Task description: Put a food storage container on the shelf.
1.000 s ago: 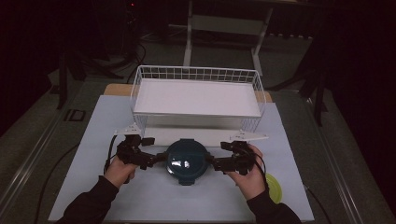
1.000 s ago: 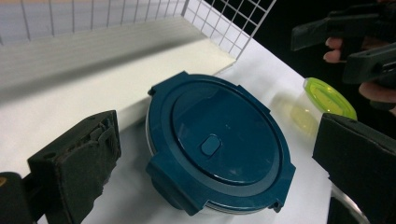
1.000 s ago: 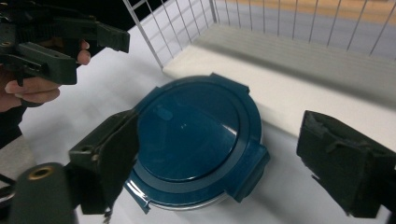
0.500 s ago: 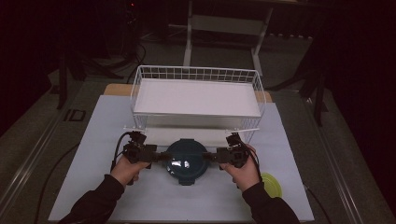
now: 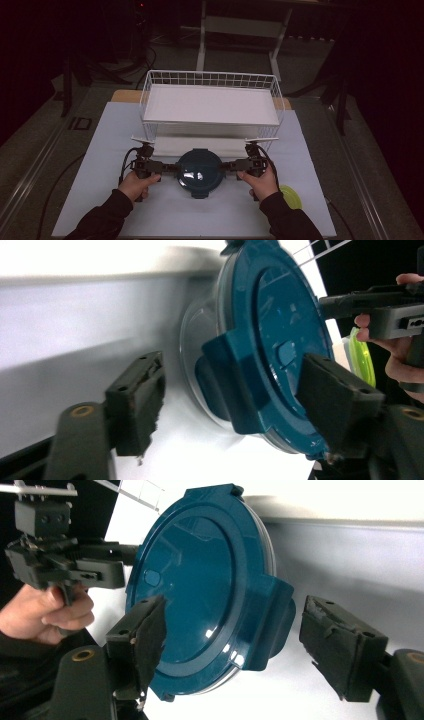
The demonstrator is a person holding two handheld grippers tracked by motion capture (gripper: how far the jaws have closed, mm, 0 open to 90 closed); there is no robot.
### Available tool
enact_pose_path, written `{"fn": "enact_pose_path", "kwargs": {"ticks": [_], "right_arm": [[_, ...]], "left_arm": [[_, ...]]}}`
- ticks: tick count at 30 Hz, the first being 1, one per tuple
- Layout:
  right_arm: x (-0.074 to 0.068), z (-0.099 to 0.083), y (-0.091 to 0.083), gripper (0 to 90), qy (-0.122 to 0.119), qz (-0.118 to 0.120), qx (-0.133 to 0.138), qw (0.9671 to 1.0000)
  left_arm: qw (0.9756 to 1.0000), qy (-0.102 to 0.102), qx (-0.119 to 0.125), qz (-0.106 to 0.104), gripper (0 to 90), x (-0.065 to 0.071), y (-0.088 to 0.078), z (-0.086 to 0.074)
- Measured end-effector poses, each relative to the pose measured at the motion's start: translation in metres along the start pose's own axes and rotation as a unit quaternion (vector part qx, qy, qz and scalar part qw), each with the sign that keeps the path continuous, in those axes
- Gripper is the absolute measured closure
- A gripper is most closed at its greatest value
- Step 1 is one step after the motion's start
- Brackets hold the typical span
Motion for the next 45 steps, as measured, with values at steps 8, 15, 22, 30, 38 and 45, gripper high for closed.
{"fn": "enact_pose_path", "kwargs": {"ticks": [8, 15, 22, 30, 38, 45], "right_arm": [[0.006, 0.0, 0.005, 35.8, 0.028, 0.015, -0.012, 0.9994], [0.008, -0.001, 0.008, 43.3, 0.032, -0.002, -0.021, 0.9993], [0.013, -0.002, 0.011, 49.2, 0.04, -0.021, -0.034, 0.9984], [0.015, -0.001, 0.015, 50.9, 0.055, -0.005, -0.043, 0.9975], [0.022, 0.0, 0.017, 49.7, 0.091, 0.033, -0.058, 0.9936], [0.025, 0.002, 0.019, 53.2, 0.108, 0.068, -0.076, 0.9889]], "left_arm": [[0.9992, -0.032, -0.015, -0.018, 44.0, -0.002, 0.002, -0.001], [0.9987, -0.04, -0.018, -0.025, 49.5, -0.001, 0.003, 0.0], [0.9981, -0.05, -0.018, -0.032, 51.9, -0.001, 0.003, 0.001], [0.997, -0.061, -0.018, -0.045, 51.7, -0.004, 0.004, -0.001], [0.9945, -0.073, -0.019, -0.072, 50.2, -0.005, 0.009, -0.001], [0.9918, -0.077, -0.027, -0.098, 52.4, -0.009, 0.01, -0.001]]}}
Point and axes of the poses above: each handheld gripper's, and its own axes: y roughly forward along the jaws, z roughly out of its top, x roughly to its right, the point moved 6 cm from there along y, roughly forward along the jaws, and after that the axes turned 8 degrees about -x, right-handed, at the moved point
